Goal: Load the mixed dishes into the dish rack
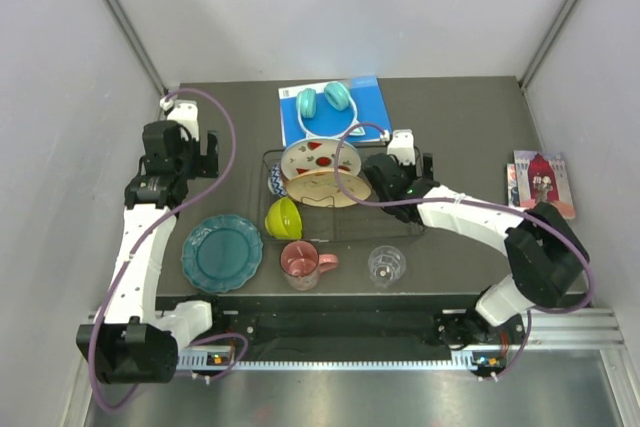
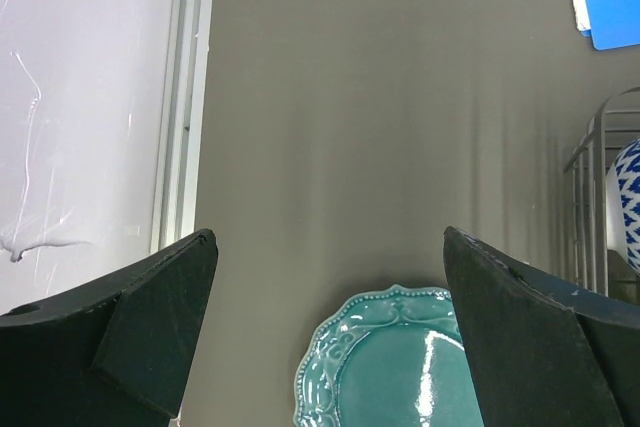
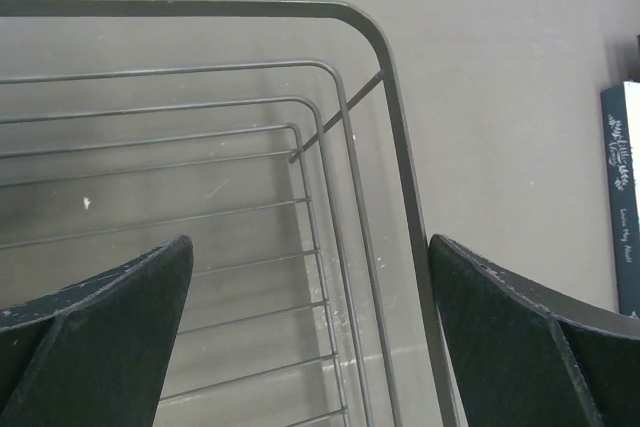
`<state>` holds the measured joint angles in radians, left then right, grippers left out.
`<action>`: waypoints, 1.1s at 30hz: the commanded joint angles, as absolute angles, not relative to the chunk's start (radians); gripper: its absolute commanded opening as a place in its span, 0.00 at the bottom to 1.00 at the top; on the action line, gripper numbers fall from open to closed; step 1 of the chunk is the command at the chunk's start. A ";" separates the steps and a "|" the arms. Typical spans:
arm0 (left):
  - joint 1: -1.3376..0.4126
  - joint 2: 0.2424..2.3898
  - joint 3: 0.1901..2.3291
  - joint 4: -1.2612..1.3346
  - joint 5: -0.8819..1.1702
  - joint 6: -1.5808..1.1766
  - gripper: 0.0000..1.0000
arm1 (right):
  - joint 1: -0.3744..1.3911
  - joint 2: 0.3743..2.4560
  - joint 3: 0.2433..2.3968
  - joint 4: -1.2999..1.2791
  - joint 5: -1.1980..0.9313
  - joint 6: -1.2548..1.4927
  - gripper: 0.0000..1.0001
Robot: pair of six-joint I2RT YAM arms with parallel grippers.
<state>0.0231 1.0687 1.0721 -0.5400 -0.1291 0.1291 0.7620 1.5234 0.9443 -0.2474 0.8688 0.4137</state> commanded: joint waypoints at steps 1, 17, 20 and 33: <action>0.029 1.040 1.051 -0.482 -0.144 0.138 0.99 | 0.764 1.459 0.928 -0.229 0.808 0.457 1.00; 0.172 0.948 0.881 -0.670 0.167 0.350 0.99 | 0.644 1.123 0.890 -0.262 0.796 0.367 1.00; 0.262 1.020 0.864 -0.731 0.331 0.416 0.99 | 0.644 1.031 0.888 -0.255 0.769 0.353 1.00; 0.499 1.645 1.089 -1.046 0.566 0.802 0.99 | 0.643 0.808 0.839 -0.293 0.718 0.311 1.00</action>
